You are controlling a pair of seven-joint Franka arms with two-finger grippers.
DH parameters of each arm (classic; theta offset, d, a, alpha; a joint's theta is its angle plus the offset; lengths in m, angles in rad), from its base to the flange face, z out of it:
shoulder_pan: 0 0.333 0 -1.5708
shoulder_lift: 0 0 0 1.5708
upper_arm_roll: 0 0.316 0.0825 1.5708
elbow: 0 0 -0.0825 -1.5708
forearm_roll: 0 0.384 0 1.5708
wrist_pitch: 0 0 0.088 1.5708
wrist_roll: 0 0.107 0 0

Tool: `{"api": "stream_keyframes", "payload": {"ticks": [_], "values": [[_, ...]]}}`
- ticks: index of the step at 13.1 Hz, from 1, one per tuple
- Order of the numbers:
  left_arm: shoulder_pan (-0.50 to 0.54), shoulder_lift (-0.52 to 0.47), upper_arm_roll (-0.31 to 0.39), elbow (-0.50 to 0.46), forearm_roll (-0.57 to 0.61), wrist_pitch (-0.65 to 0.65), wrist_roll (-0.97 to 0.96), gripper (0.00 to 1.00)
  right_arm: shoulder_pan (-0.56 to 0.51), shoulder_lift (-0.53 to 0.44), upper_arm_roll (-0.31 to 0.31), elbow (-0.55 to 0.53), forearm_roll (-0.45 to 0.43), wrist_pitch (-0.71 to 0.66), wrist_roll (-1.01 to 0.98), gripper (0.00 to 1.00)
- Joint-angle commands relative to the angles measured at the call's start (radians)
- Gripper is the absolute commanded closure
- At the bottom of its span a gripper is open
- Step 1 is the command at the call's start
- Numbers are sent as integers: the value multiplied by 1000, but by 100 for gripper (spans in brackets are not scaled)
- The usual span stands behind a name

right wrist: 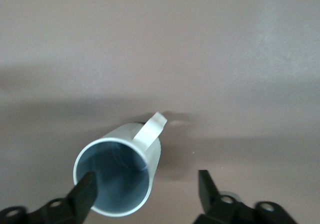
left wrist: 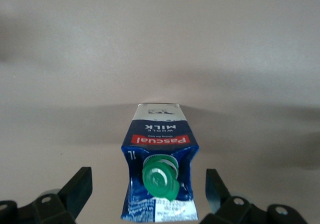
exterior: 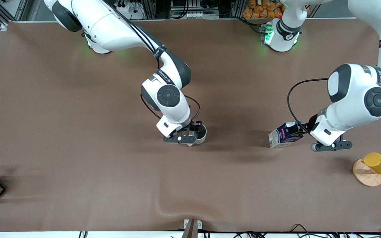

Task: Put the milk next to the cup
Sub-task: 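Release the mug with the right gripper while the left gripper grasps the milk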

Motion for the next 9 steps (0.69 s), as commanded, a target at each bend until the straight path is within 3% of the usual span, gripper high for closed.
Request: {"api": "stream_keyframes", "payload": {"ticks": [1, 6, 9], "values": [[-3, -8, -1, -58, -12, 37, -9, 0, -84, -34, 27, 1, -13, -18, -50, 0], [-4, 4, -1, -55, -12, 37, -12, 0, -262, -140, 17, -44, -21, -163, -397, 0], [-22, 21, 0, -53, -3, 39, -12, 0, -403, -252, 17, -175, -21, -162, -598, 0]]}}
